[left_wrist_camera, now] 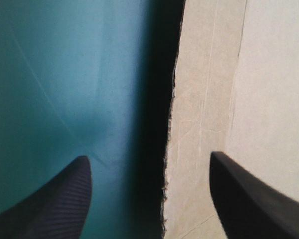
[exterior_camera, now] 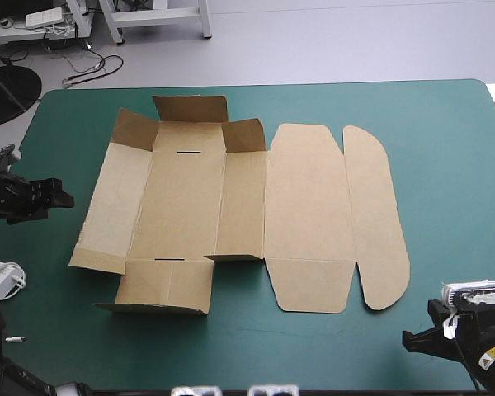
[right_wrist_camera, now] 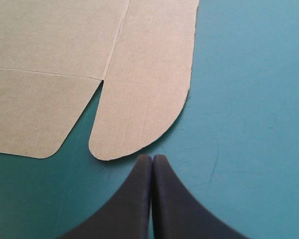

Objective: Fold the box

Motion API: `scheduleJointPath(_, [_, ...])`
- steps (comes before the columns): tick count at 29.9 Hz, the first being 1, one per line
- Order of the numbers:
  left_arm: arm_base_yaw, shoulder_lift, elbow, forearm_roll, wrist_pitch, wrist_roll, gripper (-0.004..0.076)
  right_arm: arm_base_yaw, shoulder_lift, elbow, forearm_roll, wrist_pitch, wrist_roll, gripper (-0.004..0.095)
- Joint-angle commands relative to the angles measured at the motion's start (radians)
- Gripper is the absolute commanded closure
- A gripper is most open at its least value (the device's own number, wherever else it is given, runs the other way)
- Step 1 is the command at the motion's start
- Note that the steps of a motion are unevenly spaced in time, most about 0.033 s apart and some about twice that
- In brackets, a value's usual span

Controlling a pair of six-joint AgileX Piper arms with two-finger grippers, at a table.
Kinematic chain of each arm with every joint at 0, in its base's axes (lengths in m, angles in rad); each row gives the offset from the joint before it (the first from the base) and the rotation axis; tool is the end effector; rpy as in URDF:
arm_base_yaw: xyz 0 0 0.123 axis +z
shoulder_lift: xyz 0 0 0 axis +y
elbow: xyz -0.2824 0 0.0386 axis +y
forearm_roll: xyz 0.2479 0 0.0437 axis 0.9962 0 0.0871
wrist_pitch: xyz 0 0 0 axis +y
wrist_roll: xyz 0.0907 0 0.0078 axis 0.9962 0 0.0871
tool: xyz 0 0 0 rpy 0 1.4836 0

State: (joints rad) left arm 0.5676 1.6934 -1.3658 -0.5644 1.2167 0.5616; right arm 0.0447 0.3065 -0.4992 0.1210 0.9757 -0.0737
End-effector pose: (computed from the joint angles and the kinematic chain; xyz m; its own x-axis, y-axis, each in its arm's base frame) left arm 0.3070 0.1416 0.2826 -0.9146 -0.2357 -0.3285 -0.0881 0.9091 -0.4071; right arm 0.0465 0.0112 0.2775 -0.6370 -0.0341 -0.7701 -0.1249 0.9904 0.0595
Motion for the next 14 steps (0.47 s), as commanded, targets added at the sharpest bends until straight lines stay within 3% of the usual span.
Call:
scheduleJointPath(1, [-0.01, -0.016, -0.029, -0.048, 0.074, -0.006, 0.0176, 0.003, 0.014, -0.028, 0.001, -0.061, 0.001, 0.0928])
scheduleJointPath(14, [-0.16, 0.104, -0.029, 0.001, 0.081, 0.021, 0.0178, 0.003, 0.016, -0.028, -0.001, -0.062, 0.008, 0.0927])
